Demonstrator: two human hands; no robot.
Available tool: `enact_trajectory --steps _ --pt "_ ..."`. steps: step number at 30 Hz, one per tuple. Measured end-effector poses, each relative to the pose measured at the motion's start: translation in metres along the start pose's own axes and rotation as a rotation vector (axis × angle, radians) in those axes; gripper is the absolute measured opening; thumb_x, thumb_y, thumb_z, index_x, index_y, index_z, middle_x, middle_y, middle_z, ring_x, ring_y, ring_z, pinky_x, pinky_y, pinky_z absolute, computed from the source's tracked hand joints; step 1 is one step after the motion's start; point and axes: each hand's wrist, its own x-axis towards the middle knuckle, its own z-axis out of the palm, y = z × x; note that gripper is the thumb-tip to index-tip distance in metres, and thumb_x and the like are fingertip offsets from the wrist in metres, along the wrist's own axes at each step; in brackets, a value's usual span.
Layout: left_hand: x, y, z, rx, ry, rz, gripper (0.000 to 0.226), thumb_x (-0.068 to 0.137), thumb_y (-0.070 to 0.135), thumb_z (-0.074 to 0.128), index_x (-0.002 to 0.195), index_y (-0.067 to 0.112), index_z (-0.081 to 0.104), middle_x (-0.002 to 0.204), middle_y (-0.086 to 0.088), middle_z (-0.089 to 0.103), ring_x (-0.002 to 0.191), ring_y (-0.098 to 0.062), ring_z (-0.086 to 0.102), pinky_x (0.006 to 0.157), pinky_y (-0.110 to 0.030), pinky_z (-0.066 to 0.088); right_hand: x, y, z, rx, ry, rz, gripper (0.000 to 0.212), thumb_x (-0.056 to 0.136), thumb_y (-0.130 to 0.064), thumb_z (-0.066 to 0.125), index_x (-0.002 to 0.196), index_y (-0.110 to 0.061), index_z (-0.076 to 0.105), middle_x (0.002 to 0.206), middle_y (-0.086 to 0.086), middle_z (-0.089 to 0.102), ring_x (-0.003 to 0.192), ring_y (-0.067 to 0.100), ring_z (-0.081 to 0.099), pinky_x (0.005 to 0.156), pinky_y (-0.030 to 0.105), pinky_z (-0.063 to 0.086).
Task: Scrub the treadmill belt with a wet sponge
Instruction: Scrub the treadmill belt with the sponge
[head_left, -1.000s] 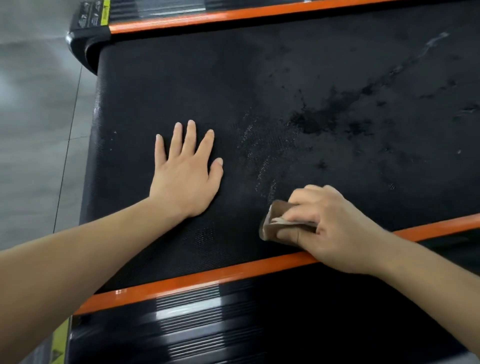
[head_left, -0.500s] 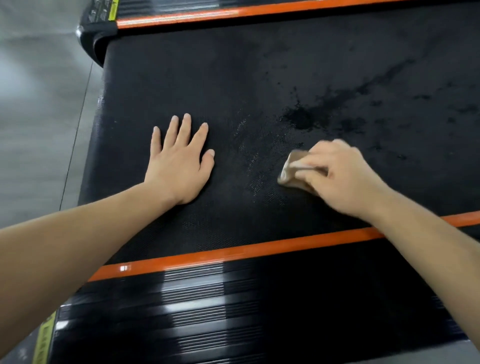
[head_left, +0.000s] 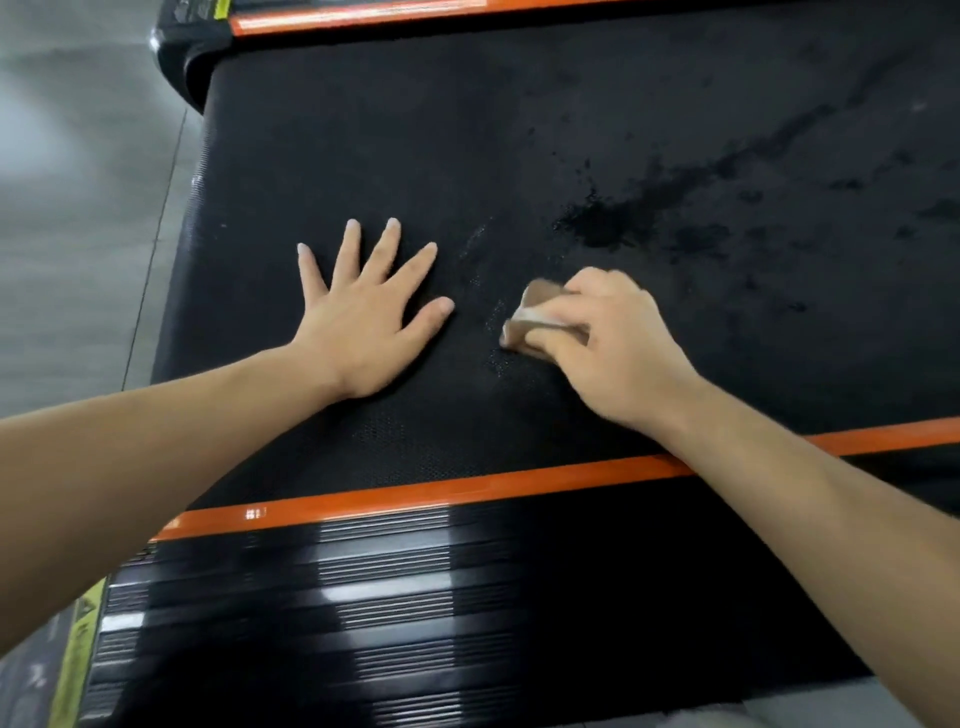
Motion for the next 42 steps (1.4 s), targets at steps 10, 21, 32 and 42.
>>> enact_trajectory --steps 10,21,32,42 --pt "0.013 0.011 -0.005 -0.105 0.137 -0.014 0.062 0.098 0.057 0.042 0.152 0.027 0.038 0.161 -0.010 0.025 0.154 -0.031 0.011 0.122 -0.066 -0.006 0.047 0.006 0.005 -0.119 0.151 0.112 0.027 0.095 -0.040 0.057 0.114 -0.034 0.076 0.091 -0.002 0.051 0.093 0.027 0.052 0.086 0.044 0.042" --pt "0.048 0.012 0.000 -0.134 0.151 0.003 0.059 0.103 0.048 0.036 0.157 0.023 0.028 0.171 -0.013 0.005 0.158 -0.031 -0.007 0.123 -0.062 -0.009 0.066 0.006 0.009 -0.135 0.096 0.098 0.026 0.093 -0.038 0.059 0.110 -0.030 0.077 0.090 -0.001 0.055 0.090 0.023 0.051 0.082 0.040 0.039" --pt "0.048 0.014 -0.005 -0.164 0.160 0.013 0.057 0.102 0.039 0.042 0.152 0.014 0.035 0.169 -0.020 0.012 0.158 -0.036 -0.001 0.122 -0.066 -0.008 0.100 0.002 0.011 -0.140 0.091 0.092 0.024 0.096 -0.039 0.059 0.111 -0.031 0.076 0.089 -0.006 0.050 0.090 0.020 0.050 0.082 0.040 0.040" --pt "0.099 0.052 -0.008 -0.232 0.148 -0.180 0.061 0.104 0.040 0.032 0.160 0.022 0.019 0.172 -0.009 0.002 0.157 -0.032 -0.011 0.119 -0.068 -0.012 0.156 0.051 -0.001 -0.171 0.136 0.079 0.030 0.097 -0.043 0.056 0.115 -0.027 0.074 0.093 0.002 0.056 0.093 0.027 0.057 0.082 0.044 0.046"
